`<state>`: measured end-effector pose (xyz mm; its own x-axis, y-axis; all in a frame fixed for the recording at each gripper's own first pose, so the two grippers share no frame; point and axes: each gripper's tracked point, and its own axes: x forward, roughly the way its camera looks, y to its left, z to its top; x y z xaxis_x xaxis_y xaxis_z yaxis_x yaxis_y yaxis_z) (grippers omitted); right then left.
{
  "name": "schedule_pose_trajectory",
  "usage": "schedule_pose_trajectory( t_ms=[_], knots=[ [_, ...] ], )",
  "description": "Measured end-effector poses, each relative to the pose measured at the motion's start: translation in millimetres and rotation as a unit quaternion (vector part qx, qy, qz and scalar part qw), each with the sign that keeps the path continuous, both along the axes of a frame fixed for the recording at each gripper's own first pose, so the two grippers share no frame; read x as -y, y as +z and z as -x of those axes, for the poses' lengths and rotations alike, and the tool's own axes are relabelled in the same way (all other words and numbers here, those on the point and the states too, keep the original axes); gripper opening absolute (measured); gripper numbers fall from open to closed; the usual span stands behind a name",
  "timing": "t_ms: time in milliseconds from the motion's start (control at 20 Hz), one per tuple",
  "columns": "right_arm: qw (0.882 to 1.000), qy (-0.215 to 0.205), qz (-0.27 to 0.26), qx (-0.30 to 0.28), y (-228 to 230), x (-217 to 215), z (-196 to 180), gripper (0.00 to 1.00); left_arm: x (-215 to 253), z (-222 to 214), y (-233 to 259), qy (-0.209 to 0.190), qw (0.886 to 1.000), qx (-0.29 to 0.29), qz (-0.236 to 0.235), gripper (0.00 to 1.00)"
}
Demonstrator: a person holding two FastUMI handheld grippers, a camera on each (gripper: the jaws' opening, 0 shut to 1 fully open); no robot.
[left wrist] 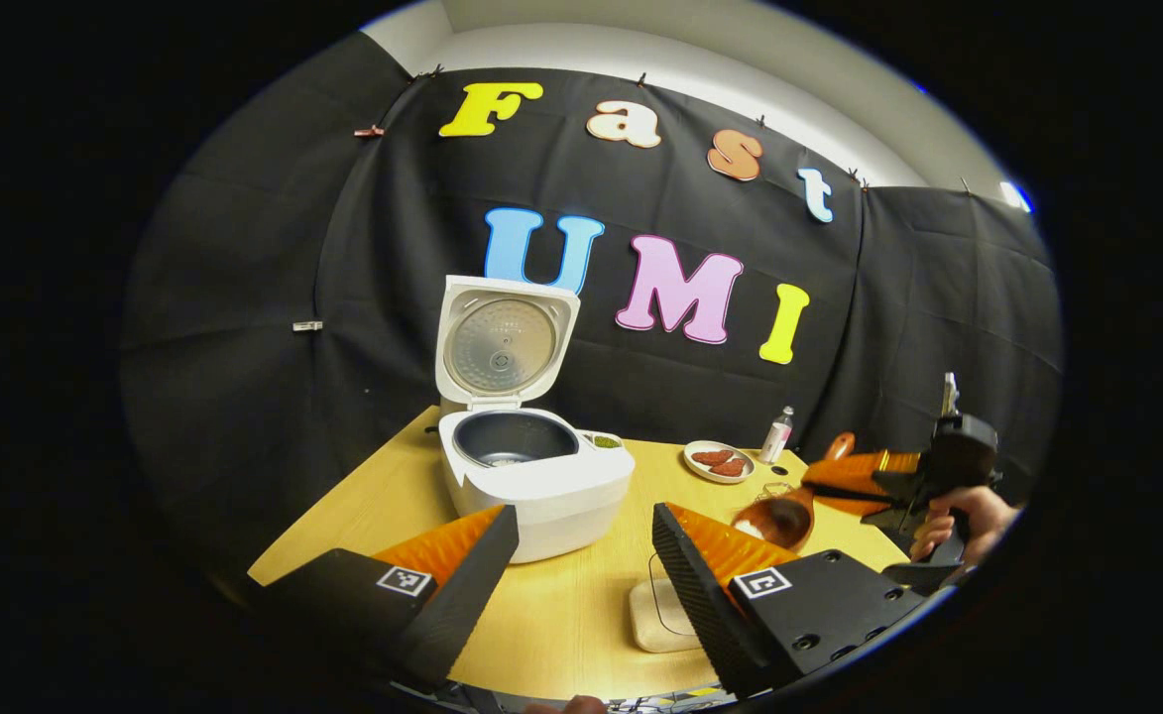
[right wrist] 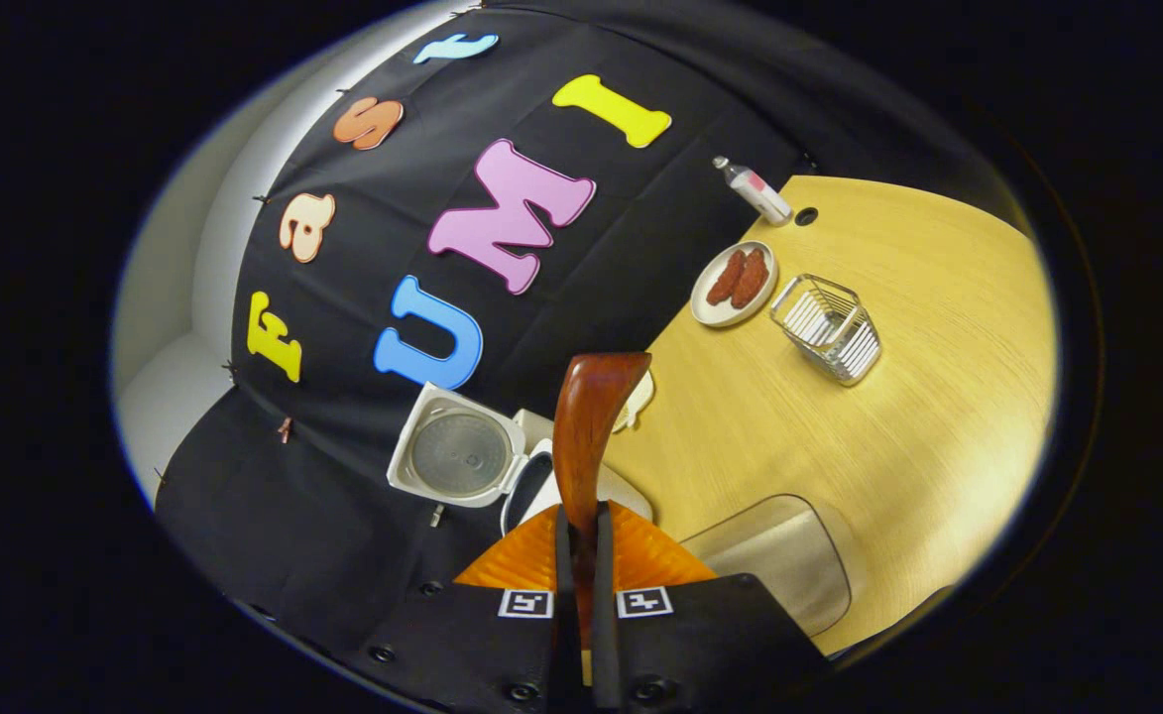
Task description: Close the left gripper, press the button to open the rice cooker; take a wooden spoon from the chopstick holder with the right hand, scoop a spoonful of rice and pour it into the rice cooker, then put the wooden spoon back into the chopstick holder.
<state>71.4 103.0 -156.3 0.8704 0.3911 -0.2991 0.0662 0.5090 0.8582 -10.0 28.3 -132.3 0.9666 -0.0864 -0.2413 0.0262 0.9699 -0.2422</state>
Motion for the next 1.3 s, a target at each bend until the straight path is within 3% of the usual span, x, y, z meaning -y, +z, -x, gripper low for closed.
schedule_pose_trajectory(
  t_ms=[450,700,950,1100,1300],
  knots=[
    [0.998,0.023,0.013,0.061,89,-81,-99,0.08,-14,1,-7,0.012,1.000,-0.003,0.001,0.95],
    [0.997,0.034,0.021,0.062,95,-135,-152,0.08,-30,-3,-9,0.024,1.000,-0.002,-0.006,0.94],
    [0.991,0.059,0.079,0.087,93,-190,-197,0.08,-42,-6,-11,0.030,1.000,-0.003,0.001,0.95],
    [0.983,0.074,0.132,0.106,84,-217,-217,0.08,-49,-4,-15,0.038,0.999,-0.006,0.004,0.95],
    [0.954,0.106,0.245,0.138,58,-243,-234,0.08,-59,2,-24,0.045,0.999,-0.015,-0.002,0.94]
  ],
)
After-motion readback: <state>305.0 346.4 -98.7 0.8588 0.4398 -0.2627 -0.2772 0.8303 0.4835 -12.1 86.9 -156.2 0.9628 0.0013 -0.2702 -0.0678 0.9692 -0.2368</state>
